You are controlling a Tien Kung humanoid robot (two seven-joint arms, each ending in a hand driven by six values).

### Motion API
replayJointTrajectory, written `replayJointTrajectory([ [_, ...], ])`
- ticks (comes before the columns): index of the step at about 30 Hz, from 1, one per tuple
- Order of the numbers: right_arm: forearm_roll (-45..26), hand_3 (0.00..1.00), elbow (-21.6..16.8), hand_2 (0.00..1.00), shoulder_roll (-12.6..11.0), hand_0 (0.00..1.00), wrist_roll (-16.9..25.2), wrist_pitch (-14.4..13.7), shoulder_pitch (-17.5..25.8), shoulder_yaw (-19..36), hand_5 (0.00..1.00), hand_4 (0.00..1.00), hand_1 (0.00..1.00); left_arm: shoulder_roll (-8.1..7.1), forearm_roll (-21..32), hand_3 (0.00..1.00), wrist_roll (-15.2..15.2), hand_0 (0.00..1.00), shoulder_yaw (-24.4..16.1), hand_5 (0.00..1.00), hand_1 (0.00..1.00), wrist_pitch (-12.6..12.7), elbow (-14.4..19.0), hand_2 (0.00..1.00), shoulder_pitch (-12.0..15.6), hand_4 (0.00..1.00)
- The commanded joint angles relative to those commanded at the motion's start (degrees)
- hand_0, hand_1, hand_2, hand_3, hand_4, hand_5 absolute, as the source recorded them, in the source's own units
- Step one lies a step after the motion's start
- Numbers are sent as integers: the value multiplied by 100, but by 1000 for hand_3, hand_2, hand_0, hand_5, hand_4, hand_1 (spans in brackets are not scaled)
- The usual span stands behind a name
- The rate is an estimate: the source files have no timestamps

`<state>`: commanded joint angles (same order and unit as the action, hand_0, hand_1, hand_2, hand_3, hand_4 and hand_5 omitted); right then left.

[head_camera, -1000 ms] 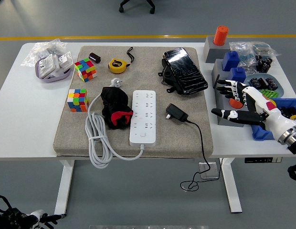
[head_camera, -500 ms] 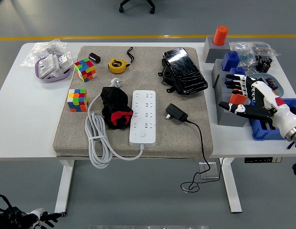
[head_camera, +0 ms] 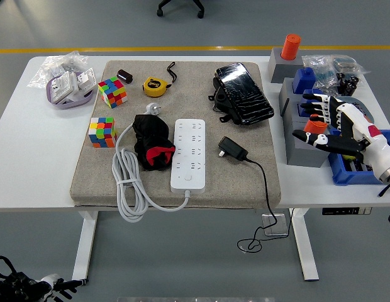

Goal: Pull the plug out and thorw away

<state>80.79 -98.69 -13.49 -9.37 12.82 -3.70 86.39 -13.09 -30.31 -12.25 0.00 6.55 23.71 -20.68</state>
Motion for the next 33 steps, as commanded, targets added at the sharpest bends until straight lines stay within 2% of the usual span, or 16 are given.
replayJointTrajectory([
  [33,31,841,11,778,26,787,-9,-4,70,75,358,998,769,3,-27,644,-17,530,0,724,660,-24,10,690,-8,790],
])
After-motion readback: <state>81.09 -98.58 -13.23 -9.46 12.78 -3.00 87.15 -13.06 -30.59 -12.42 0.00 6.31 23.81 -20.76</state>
